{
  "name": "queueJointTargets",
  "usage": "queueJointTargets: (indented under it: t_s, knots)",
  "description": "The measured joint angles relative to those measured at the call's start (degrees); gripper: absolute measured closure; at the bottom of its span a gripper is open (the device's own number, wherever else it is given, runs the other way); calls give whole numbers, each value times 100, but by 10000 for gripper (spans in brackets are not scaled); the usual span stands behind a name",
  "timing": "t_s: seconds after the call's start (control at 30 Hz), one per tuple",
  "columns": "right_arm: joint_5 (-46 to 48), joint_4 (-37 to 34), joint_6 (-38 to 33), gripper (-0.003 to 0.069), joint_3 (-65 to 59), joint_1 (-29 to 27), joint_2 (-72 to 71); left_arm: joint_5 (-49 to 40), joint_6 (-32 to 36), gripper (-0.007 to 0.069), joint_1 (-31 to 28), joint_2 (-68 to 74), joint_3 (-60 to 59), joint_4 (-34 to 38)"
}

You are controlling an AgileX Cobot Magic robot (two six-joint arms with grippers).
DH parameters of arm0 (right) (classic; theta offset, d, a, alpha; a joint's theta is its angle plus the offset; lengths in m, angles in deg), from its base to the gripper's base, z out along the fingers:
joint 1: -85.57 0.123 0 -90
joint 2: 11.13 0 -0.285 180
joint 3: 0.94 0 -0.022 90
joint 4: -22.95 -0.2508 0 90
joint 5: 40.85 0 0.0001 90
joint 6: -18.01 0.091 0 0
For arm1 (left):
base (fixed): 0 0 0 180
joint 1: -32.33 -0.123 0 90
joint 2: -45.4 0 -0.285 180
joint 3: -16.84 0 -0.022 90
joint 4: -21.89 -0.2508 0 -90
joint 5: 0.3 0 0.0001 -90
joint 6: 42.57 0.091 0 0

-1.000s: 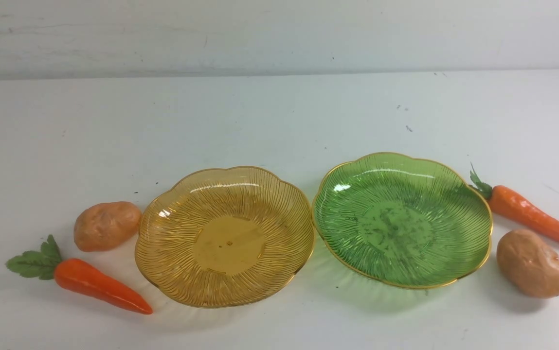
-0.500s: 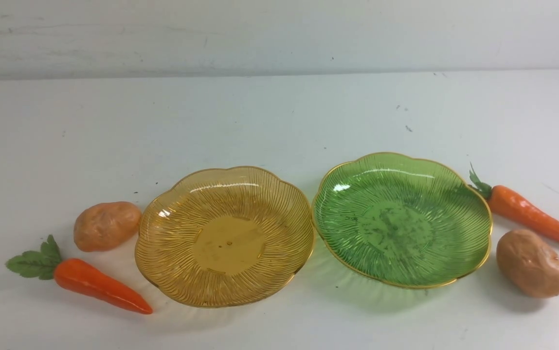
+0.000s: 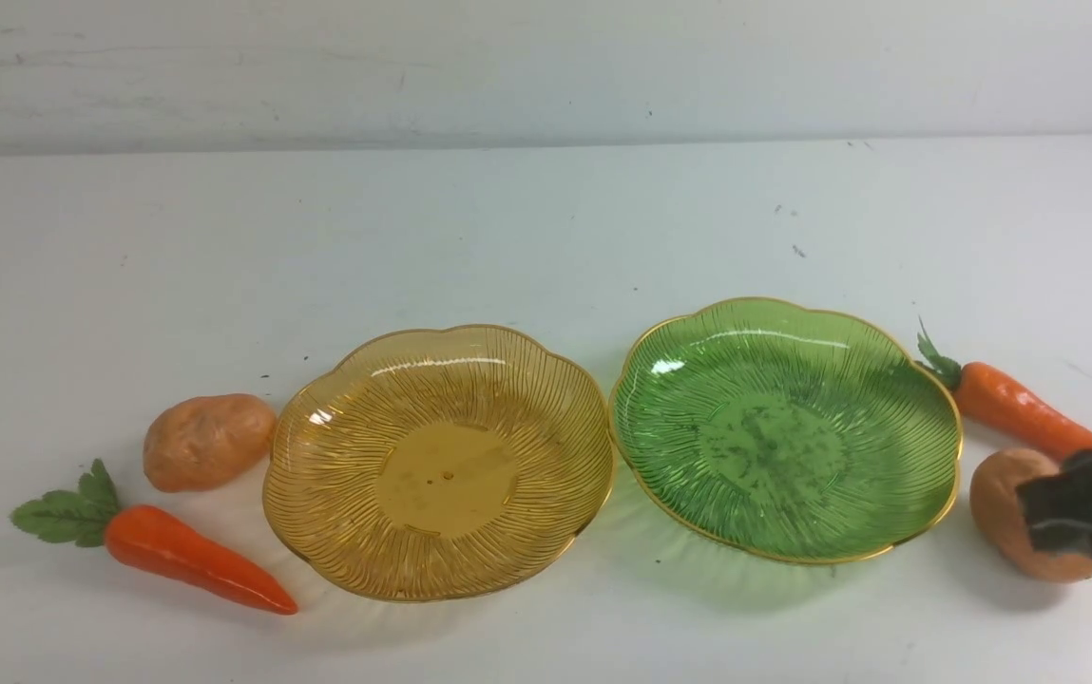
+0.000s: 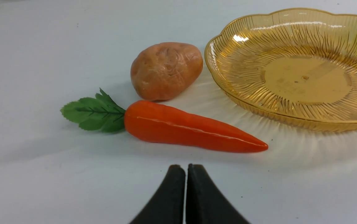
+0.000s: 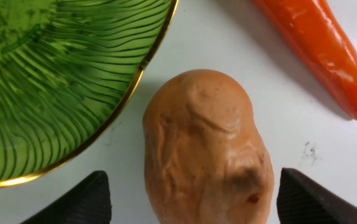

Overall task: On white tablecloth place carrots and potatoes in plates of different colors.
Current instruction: 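Put the potato onto the plate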

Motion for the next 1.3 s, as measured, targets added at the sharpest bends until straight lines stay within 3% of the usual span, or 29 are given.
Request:
queueJointTargets:
  t_s: [0.23,0.37,0.4,0.43,0.7,0.77,0.97,1.1,1.3]
  knots:
    - [-207,399,14,-20,0,0,690,0,0,628,0,0,0,0]
    - [-133,472,14,59,7,0,838,0,0,628,0,0,0,0]
    - [41,502,14,113,70,0,838,0,0,628,0,0,0,0]
    - [117,508,14,121,129,0,838,0,0,628,0,0,0,0]
    - [2599,530,16,118,1686,0,838,0,0,628,0,0,0,0]
    - [2757,503,16,118,2248,0,826,0,0,628,0,0,0,0]
    - [2851,-394,-78,118,2955,0,580,0,0,628,0,0,0,0]
    - [2878,-1910,-886,118,3096,26,498,0,0,628,0,0,0,0]
    - [2770,-2924,-1806,118,3091,301,614,0,0,628,0,0,0,0]
